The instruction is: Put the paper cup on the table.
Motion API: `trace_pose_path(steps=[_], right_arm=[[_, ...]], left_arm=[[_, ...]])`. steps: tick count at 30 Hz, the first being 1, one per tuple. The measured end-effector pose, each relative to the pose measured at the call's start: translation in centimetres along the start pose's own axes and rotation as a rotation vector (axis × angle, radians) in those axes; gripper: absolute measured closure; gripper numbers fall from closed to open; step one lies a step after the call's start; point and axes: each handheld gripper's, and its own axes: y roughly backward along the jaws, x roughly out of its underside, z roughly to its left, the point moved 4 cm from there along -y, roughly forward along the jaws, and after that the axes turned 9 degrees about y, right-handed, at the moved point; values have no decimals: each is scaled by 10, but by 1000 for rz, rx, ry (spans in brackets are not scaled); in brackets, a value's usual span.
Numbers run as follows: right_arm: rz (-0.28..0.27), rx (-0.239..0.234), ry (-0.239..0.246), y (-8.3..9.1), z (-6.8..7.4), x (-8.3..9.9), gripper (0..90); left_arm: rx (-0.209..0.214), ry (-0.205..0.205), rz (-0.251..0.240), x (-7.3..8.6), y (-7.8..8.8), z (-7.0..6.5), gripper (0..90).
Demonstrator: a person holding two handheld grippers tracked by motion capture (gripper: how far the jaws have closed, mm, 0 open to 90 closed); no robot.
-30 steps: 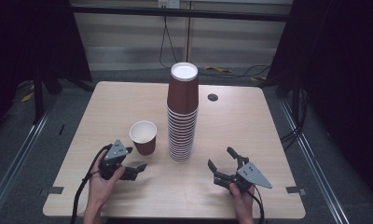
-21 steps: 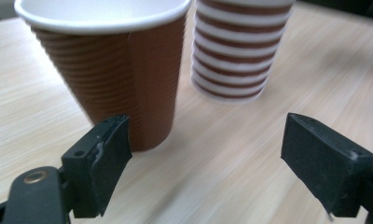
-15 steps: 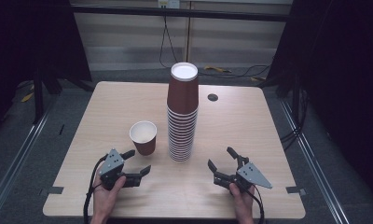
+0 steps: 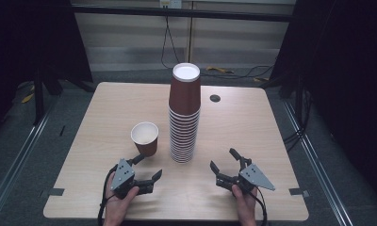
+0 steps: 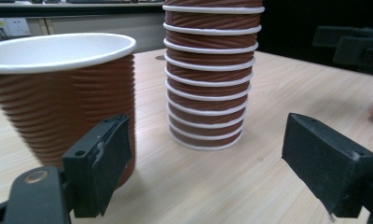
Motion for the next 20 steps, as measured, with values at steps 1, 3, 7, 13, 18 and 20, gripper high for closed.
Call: trace_pose_path(steps=[1, 3, 7, 13, 18, 20], right_arm=[[0, 0, 0, 0, 0, 0, 140], [0, 0, 0, 0, 0, 0, 140], [0, 1, 1, 0, 0, 0, 140], [2, 2, -1, 0, 0, 0, 140], [4, 10, -3, 0, 0, 0, 142], [4, 10, -3, 0, 0, 0, 143]], left_arm=[[5, -14, 8, 1, -1, -1, 152], [0, -24, -8, 1, -2, -3, 154], [-1, -39, -21, 2, -1, -7, 153], [-31, -27, -179, 4, 11, -9, 149], [1, -29, -189, 4, 14, -5, 152], [2, 0, -198, 4, 14, -7, 147]])
